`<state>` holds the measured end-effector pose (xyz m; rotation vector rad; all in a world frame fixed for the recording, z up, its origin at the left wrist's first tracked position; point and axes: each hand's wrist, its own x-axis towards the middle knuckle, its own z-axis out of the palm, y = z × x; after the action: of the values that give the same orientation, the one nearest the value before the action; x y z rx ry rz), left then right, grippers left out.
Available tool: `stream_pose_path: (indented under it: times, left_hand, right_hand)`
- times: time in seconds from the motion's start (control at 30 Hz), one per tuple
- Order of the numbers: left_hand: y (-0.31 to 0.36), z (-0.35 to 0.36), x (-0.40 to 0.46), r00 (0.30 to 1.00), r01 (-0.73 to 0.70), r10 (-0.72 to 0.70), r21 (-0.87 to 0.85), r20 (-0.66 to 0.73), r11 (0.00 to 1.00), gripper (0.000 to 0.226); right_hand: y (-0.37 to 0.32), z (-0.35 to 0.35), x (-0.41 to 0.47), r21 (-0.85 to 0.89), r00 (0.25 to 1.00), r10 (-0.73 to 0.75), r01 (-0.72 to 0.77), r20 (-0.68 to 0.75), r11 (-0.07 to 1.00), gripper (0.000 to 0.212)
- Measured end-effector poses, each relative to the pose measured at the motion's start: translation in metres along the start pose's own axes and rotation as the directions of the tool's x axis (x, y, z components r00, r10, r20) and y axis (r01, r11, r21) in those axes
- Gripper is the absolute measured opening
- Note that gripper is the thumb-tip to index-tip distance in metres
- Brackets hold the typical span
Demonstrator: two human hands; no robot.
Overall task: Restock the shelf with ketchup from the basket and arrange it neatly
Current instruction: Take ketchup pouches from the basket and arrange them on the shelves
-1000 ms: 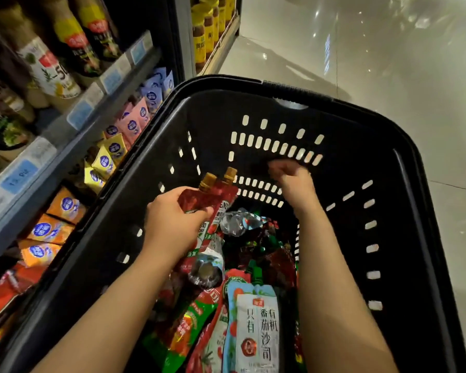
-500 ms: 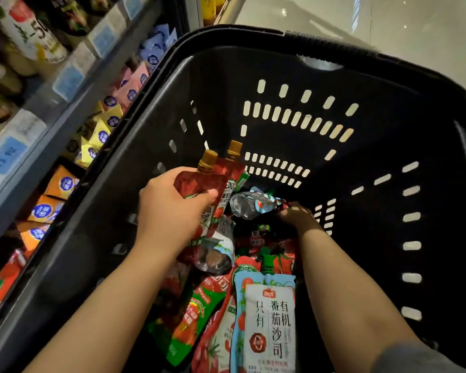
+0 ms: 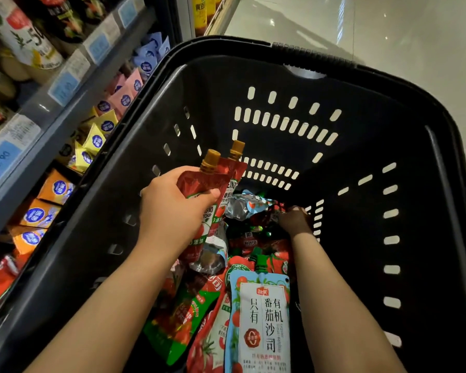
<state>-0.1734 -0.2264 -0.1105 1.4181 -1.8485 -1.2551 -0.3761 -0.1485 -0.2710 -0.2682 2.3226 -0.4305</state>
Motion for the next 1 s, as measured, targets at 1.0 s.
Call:
stream_pose_path:
  times: [1.0]
  left_hand:
    - [-0.014,-0.001,0.004,0.998,0.061,-0.060,0.029,-0.010,0.998,0.018]
  right_hand:
    - [-0.005,0.016,0.053,-0.342,0.993,-0.063,0.094,0.099,0.935,0.083]
